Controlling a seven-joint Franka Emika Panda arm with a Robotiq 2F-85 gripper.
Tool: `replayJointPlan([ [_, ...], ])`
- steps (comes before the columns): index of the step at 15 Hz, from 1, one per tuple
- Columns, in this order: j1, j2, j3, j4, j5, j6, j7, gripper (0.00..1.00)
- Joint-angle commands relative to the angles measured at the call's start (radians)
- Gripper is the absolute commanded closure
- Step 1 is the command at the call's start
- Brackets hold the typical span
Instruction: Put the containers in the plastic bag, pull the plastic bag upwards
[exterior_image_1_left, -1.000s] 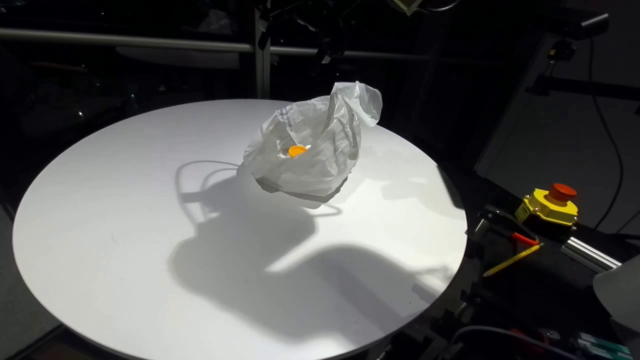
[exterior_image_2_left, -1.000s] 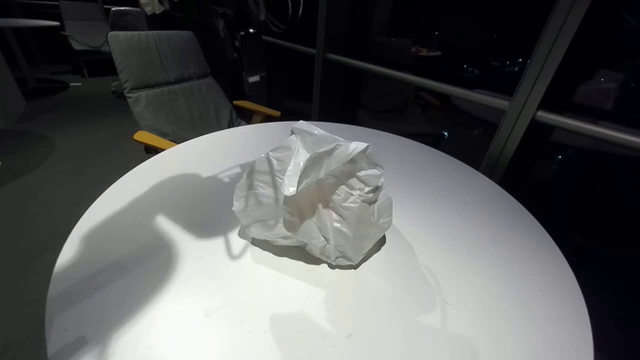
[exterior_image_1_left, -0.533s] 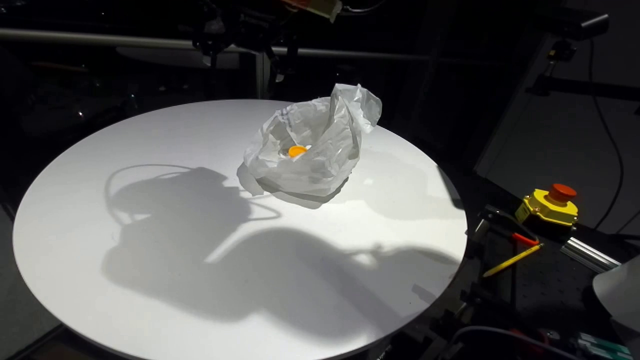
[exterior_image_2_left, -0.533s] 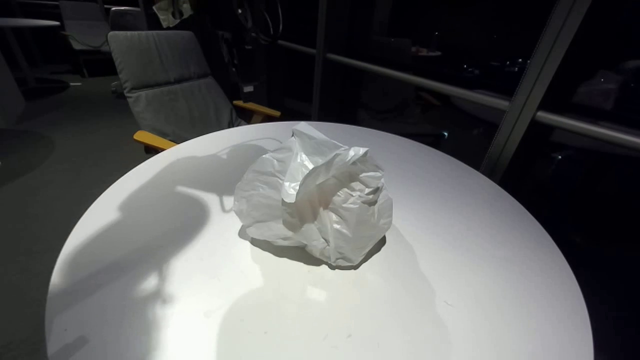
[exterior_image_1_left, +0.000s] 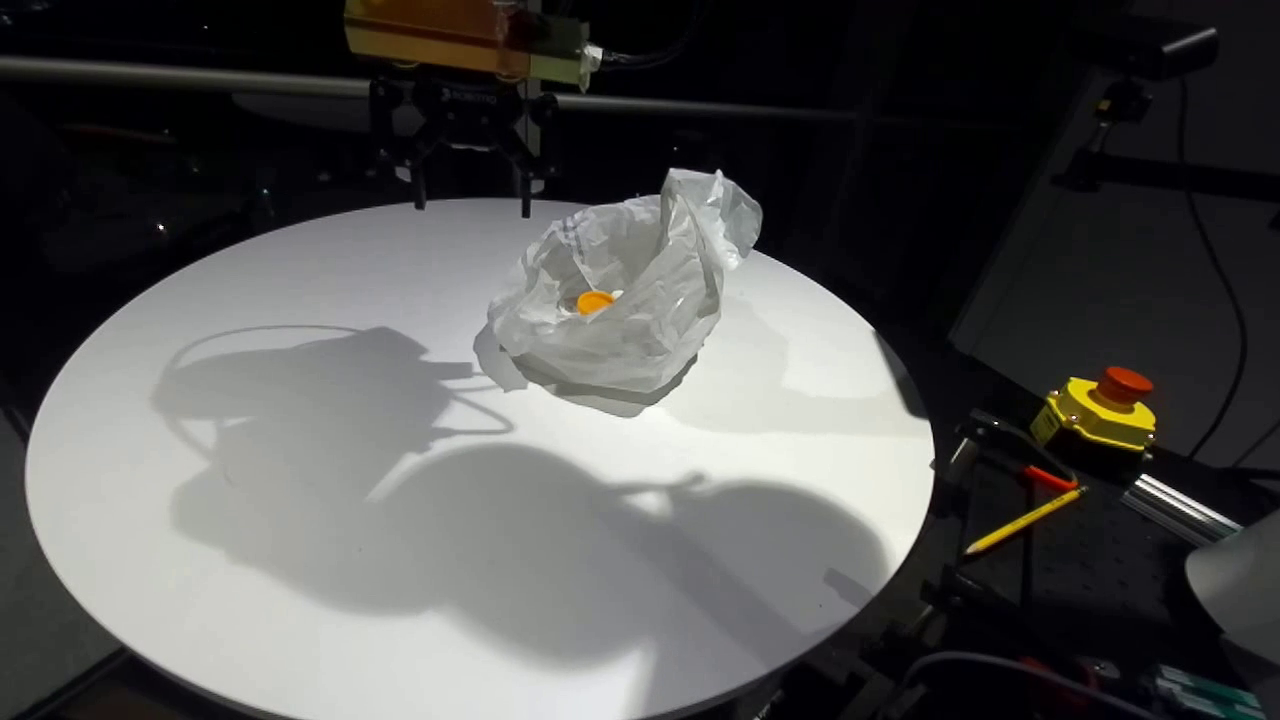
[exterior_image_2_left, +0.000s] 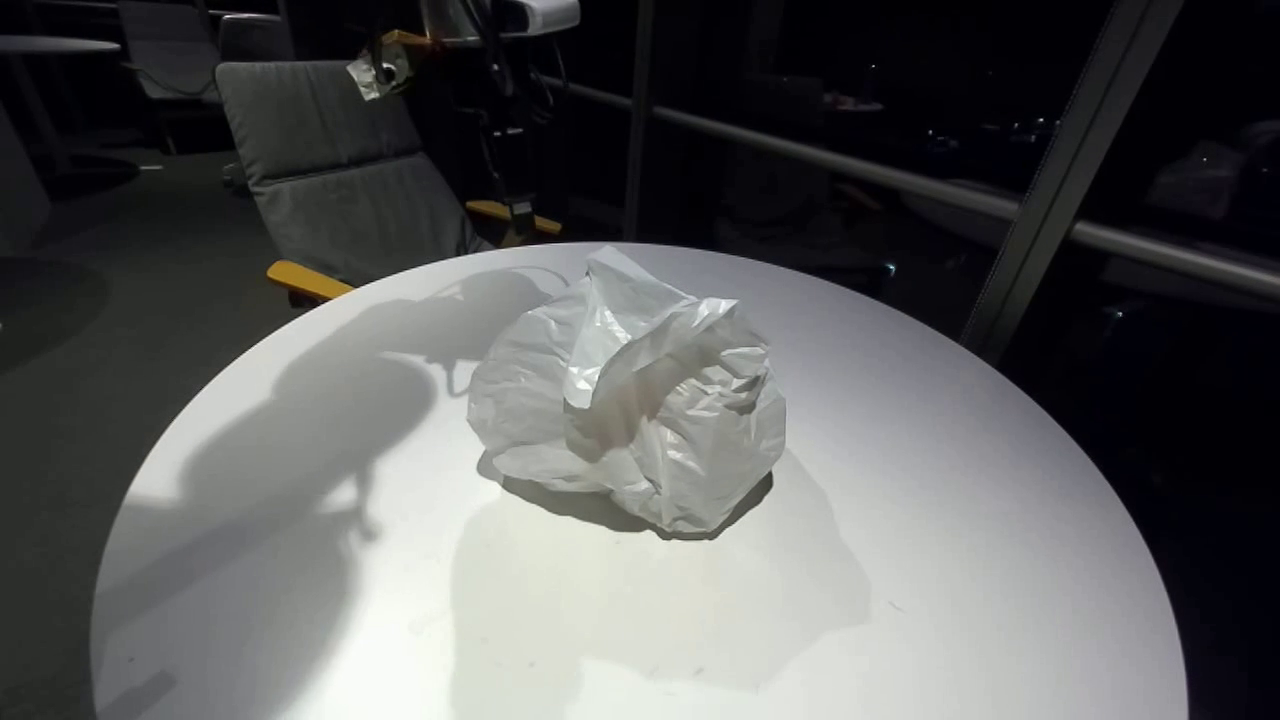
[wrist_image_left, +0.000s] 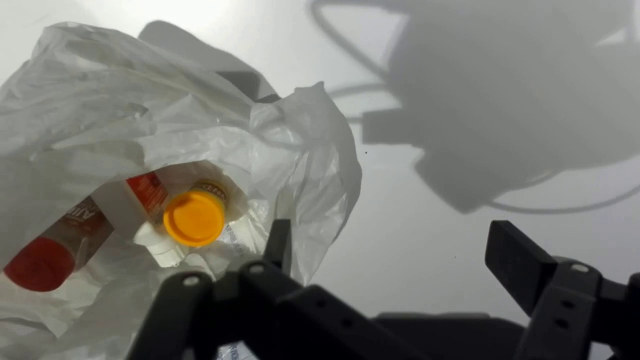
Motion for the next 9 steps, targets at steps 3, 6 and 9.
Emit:
replayJointPlan([
  [3, -0.021, 0.107, -0.036, 0.14, -0.008, -0.149, 0.047, 0.0],
  [6, -0.06, 0.164, -0.034, 0.178, 0.016, -0.178, 0.021, 0.0],
  [9, -0.098, 0.216, -0.021, 0.213, 0.047, -0.161, -0.005, 0.0],
])
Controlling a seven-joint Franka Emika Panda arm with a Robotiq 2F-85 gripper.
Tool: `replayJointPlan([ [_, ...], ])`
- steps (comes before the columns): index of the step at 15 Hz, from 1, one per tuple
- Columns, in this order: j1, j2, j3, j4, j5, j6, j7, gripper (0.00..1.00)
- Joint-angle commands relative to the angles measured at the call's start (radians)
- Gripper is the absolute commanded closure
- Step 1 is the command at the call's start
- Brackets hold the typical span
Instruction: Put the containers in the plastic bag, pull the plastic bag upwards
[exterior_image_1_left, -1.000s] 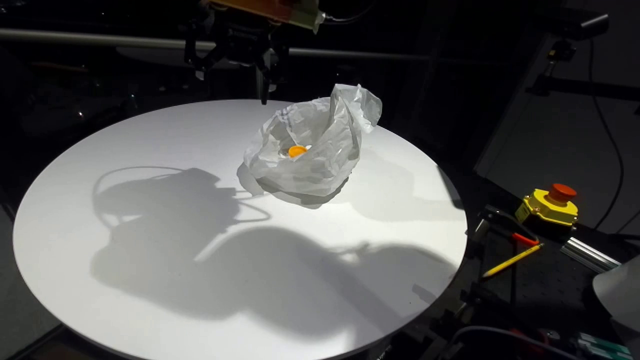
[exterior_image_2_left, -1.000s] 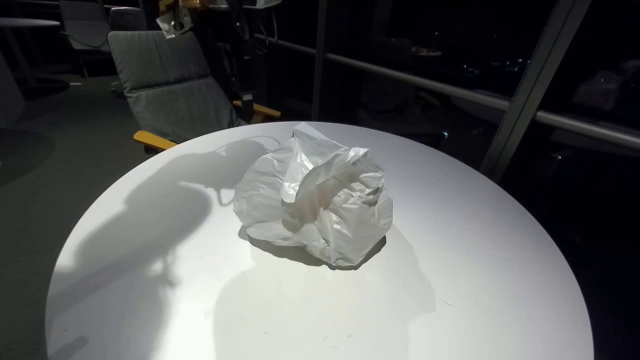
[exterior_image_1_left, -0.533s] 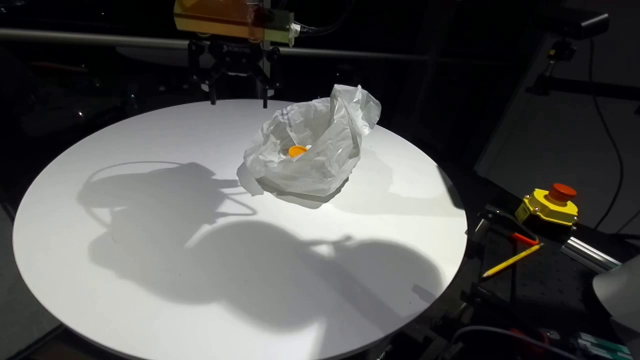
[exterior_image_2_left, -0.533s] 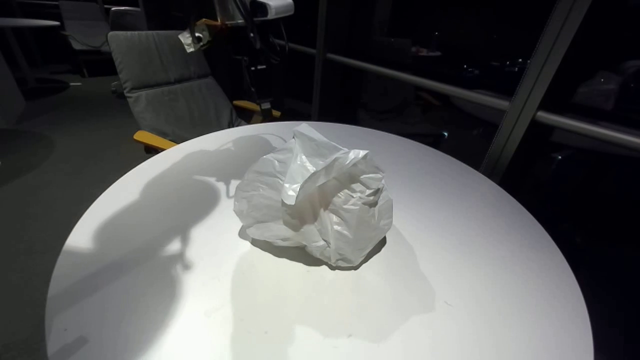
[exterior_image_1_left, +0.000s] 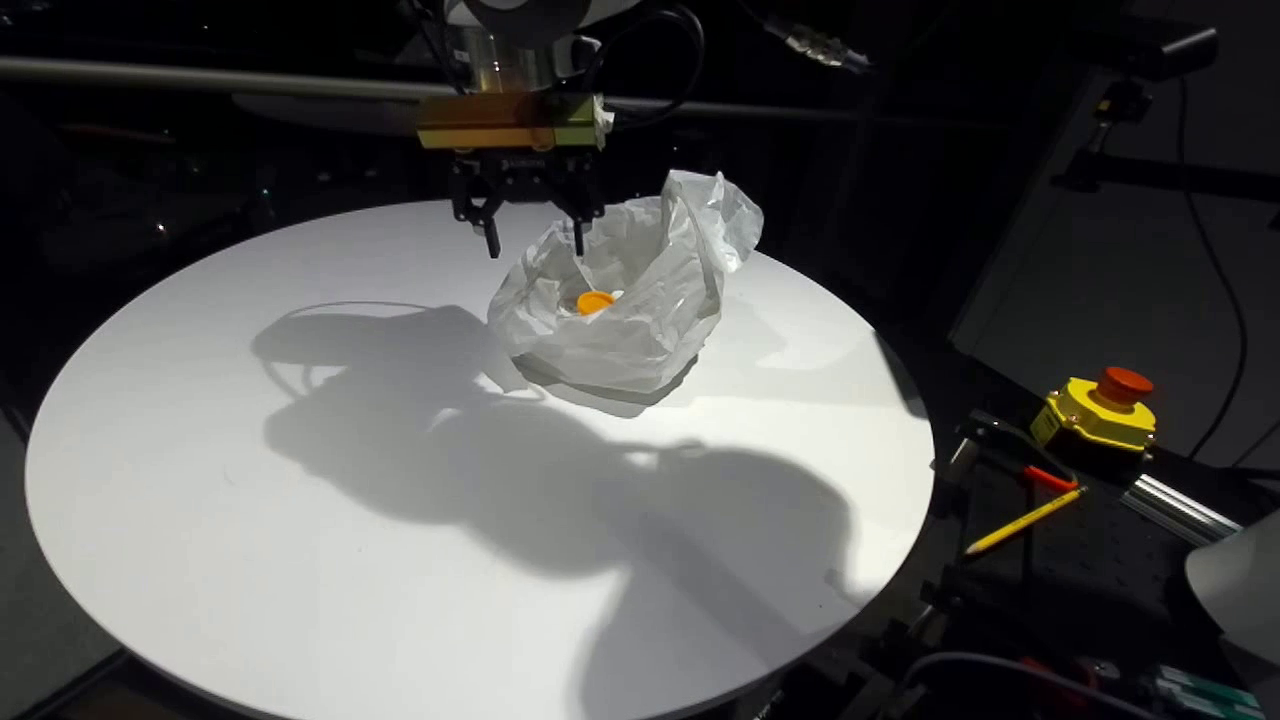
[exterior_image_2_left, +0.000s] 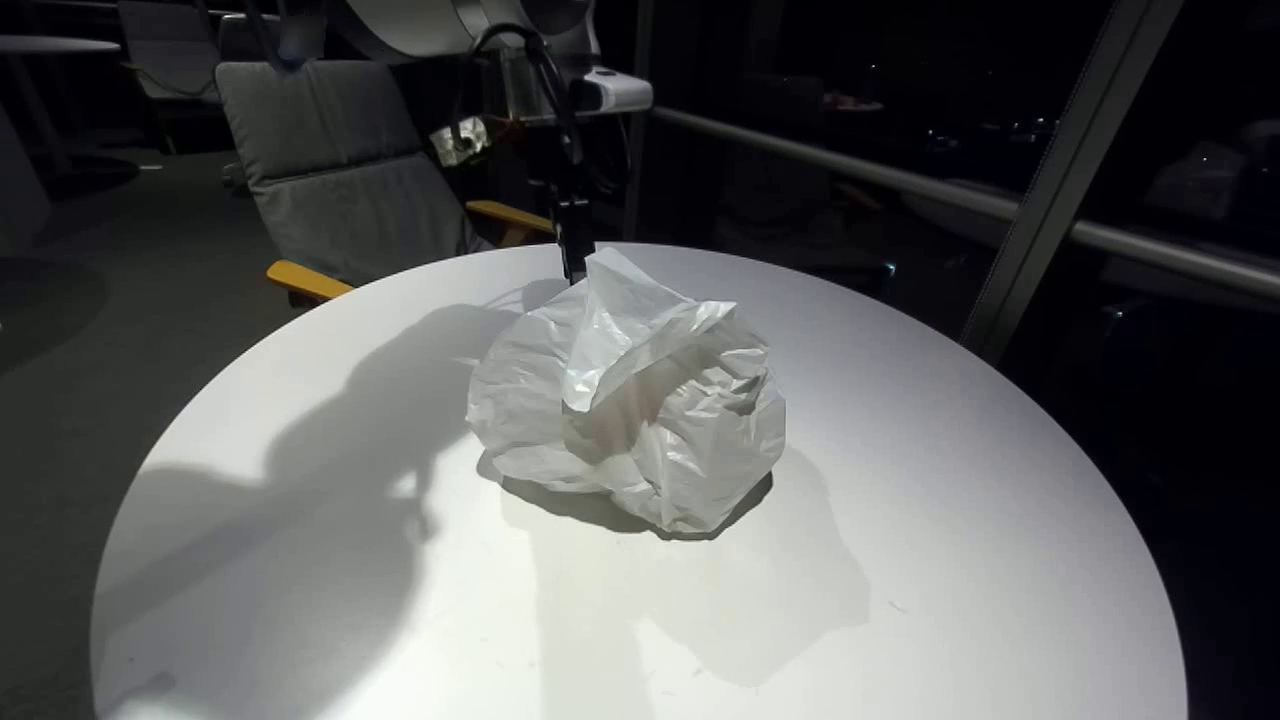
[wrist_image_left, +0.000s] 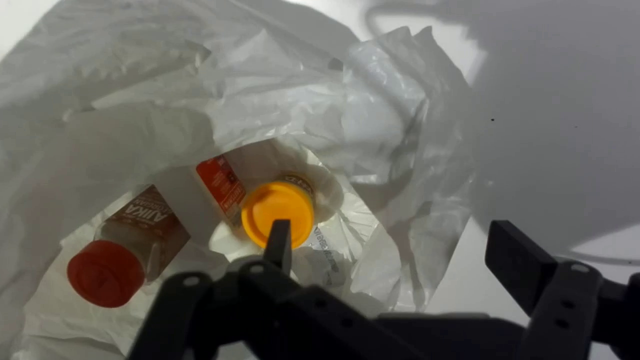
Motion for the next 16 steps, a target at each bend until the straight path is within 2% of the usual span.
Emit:
replayJointPlan([
  [1, -0.046, 0.063, 0.027, 0.075, 0.058, 0.004, -0.06, 0.0],
  [8, -0.131, 0.114, 0.107, 0.099, 0.27, 0.042, -0.235, 0.0],
  [9, -0.137, 0.118, 0.112, 0.1, 0.296, 0.04, -0.251, 0.25],
  [10, -0.139, 0.122, 0.114, 0.102, 0.318, 0.045, -0.263, 0.26],
  [11, -0.138, 0.128, 0.112, 0.1, 0.336, 0.062, -0.27, 0.32],
  [16, -0.134, 0.148, 0.096, 0.117, 0.374, 0.102, -0.284, 0.71],
])
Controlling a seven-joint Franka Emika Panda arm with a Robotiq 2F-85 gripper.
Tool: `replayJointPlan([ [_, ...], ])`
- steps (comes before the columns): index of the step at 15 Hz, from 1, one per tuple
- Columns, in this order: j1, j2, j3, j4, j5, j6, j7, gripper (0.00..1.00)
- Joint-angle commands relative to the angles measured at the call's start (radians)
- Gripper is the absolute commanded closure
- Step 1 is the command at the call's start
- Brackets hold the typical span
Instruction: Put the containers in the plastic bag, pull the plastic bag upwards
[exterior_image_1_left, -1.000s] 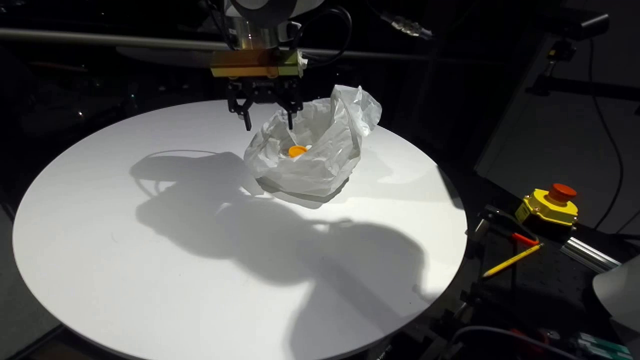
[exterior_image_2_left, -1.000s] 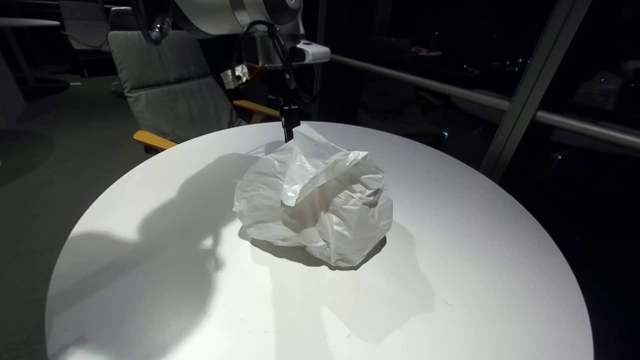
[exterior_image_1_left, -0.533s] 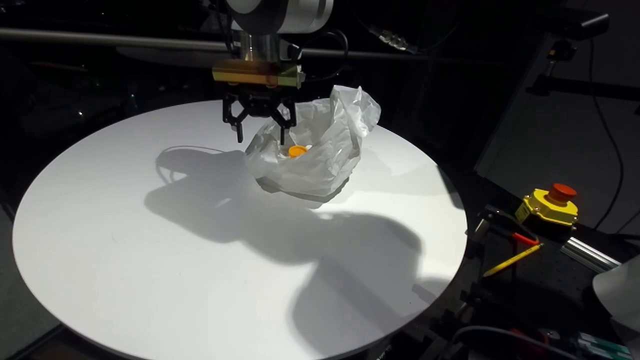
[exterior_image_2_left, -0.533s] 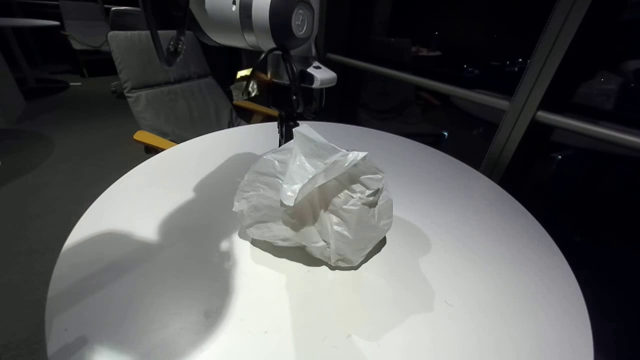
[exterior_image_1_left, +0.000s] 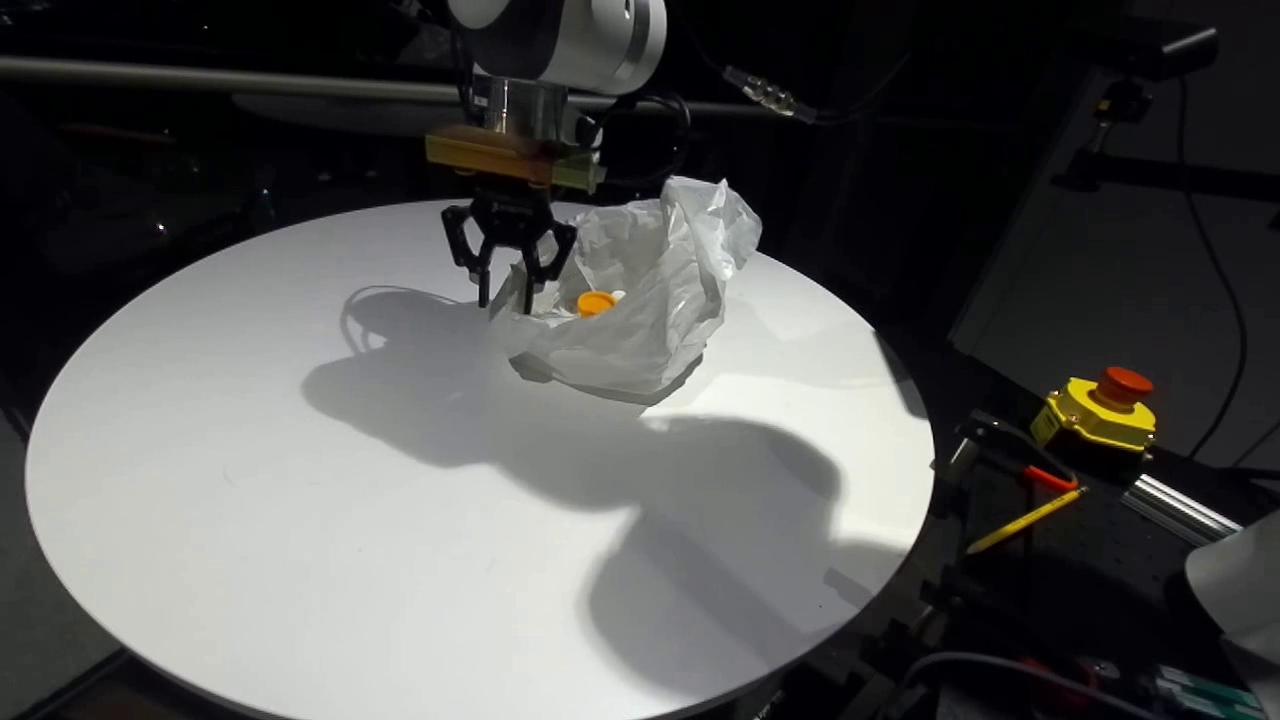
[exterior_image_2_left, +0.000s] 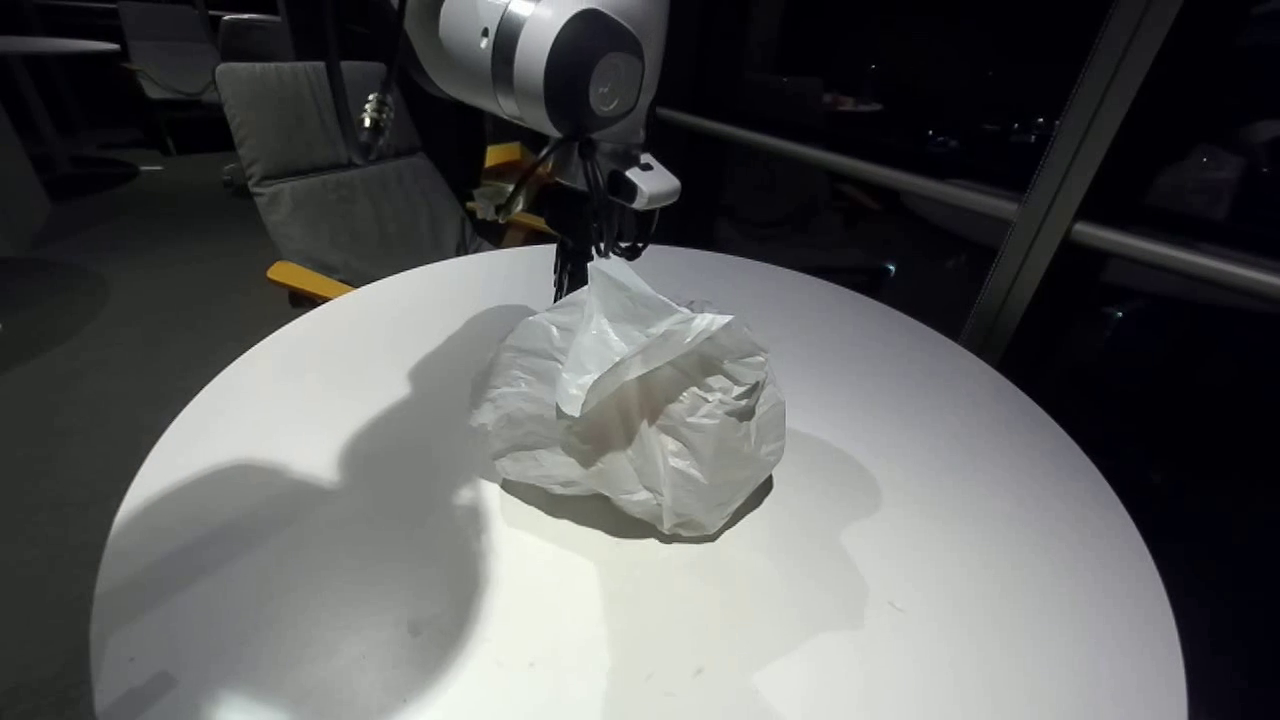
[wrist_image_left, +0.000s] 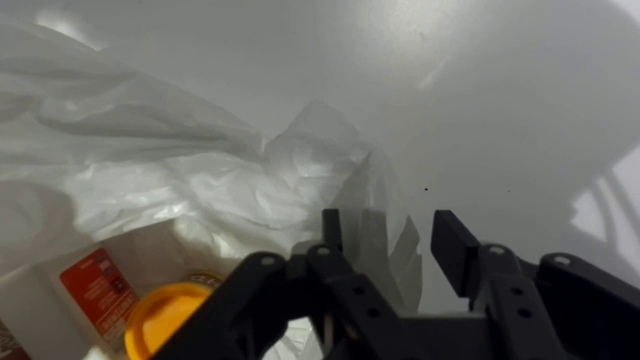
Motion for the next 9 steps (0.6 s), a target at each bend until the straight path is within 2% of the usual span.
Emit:
replayJointPlan([
  [1, -0.001, 0.025, -0.006, 0.041, 0.03, 0.035, -0.019, 0.8],
  [4, 0.001, 0.034, -0.011, 0.046, 0.037, 0.079, -0.006, 0.95],
  [6, -0.001, 0.037, -0.008, 0.044, 0.056, 0.115, 0.011, 0.96],
  [7, -0.005, 0.04, -0.001, 0.043, 0.075, 0.137, 0.01, 0.92],
  [9, -0.004, 0.042, 0.001, 0.038, 0.099, 0.194, 0.008, 0.89],
])
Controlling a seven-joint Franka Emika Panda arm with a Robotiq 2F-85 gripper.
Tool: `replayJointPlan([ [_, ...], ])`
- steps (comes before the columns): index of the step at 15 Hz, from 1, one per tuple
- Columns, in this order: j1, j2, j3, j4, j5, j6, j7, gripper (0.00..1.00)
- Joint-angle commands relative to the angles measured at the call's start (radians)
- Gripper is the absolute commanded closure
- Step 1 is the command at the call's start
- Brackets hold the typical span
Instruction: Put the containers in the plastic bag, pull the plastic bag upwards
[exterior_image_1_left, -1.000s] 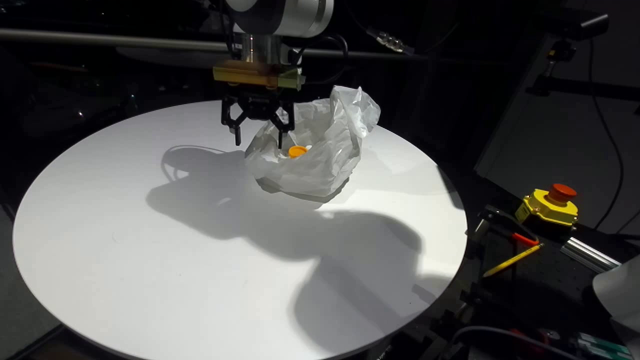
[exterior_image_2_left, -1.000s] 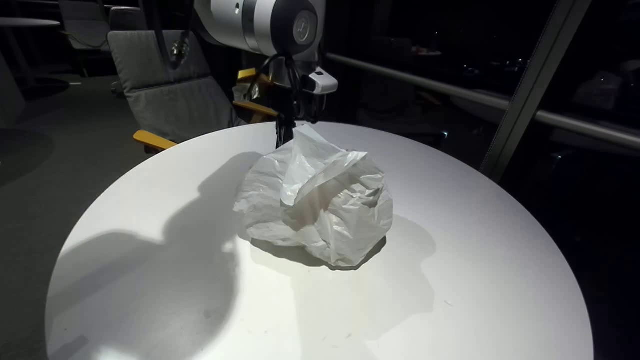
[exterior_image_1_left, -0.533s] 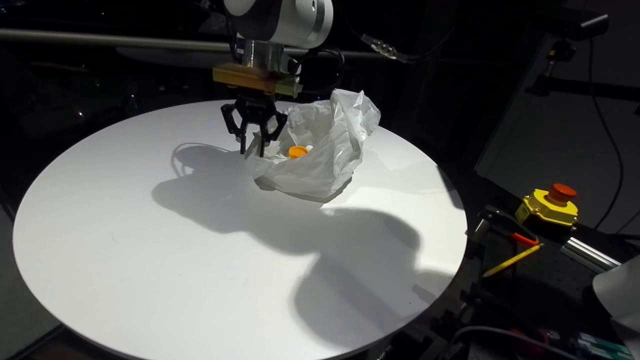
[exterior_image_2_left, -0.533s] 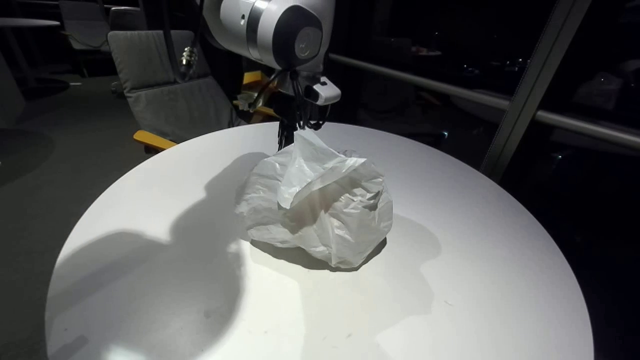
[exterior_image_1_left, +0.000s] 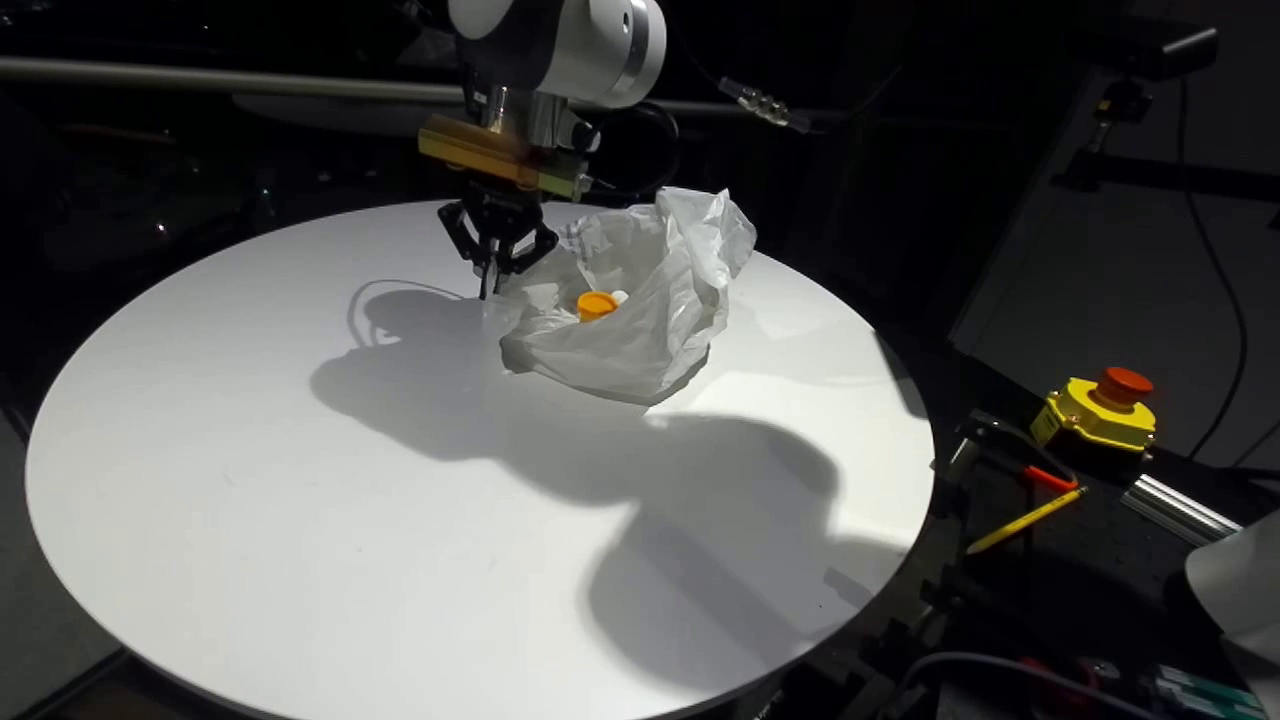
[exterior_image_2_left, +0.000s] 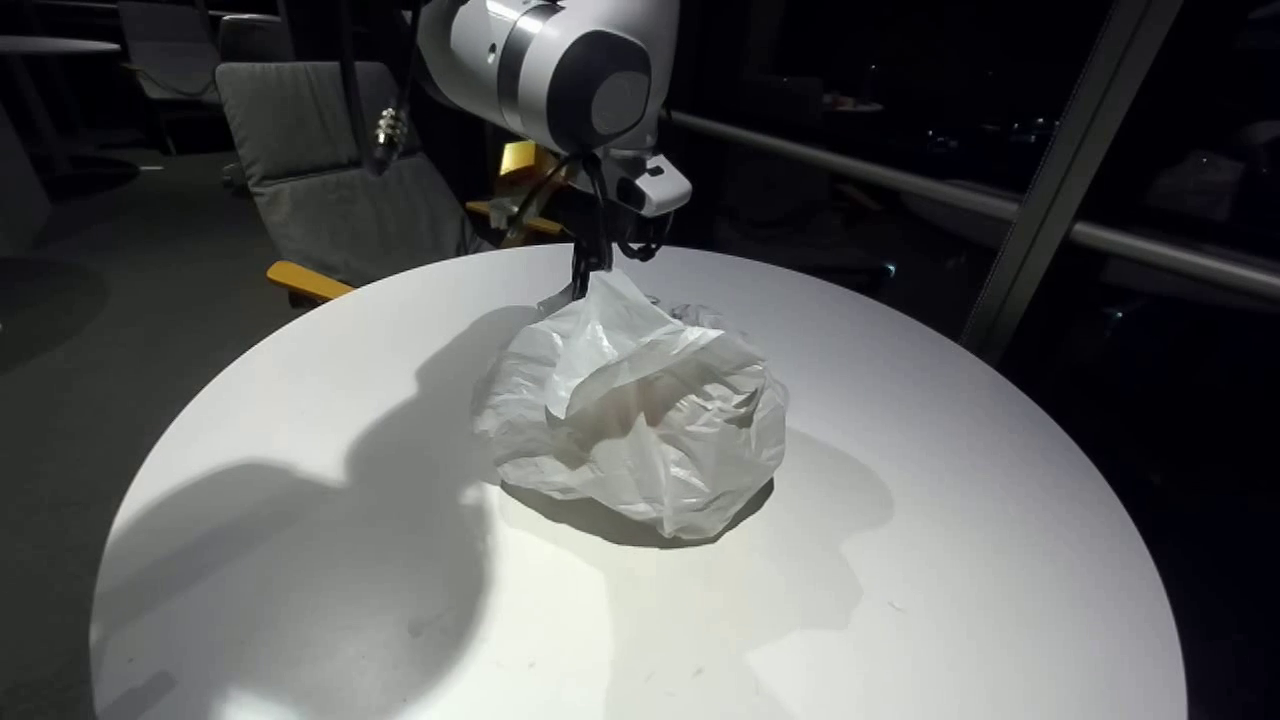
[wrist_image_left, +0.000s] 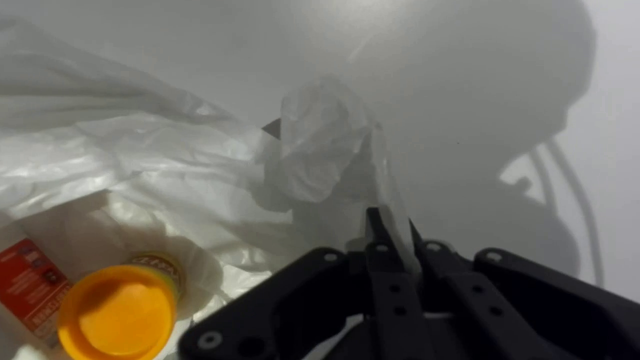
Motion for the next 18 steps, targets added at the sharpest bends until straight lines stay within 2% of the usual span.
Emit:
replayJointPlan([
  [1, -0.001, 0.021, 0.007, 0.026, 0.052, 0.094, 0.004, 0.88],
  [5, -0.003, 0.037, 0.014, 0.026, 0.078, 0.248, -0.007, 0.89],
  [6, -0.05, -0.125, 0.045, -0.158, 0.125, 0.298, -0.052, 0.9],
  [7, -0.073, -0.134, 0.074, -0.172, 0.163, 0.336, -0.075, 0.89],
  [11, -0.286, -0.246, 0.293, -0.28, 0.444, 0.401, -0.32, 0.89],
  [12, -0.376, -0.291, 0.377, -0.331, 0.523, 0.406, -0.403, 0.9],
  [14, -0.507, -0.318, 0.495, -0.35, 0.679, 0.384, -0.559, 0.9],
  [16, -0.624, -0.367, 0.579, -0.399, 0.832, 0.34, -0.701, 0.9],
  [18, -0.701, -0.391, 0.617, -0.434, 0.933, 0.308, -0.801, 0.9],
])
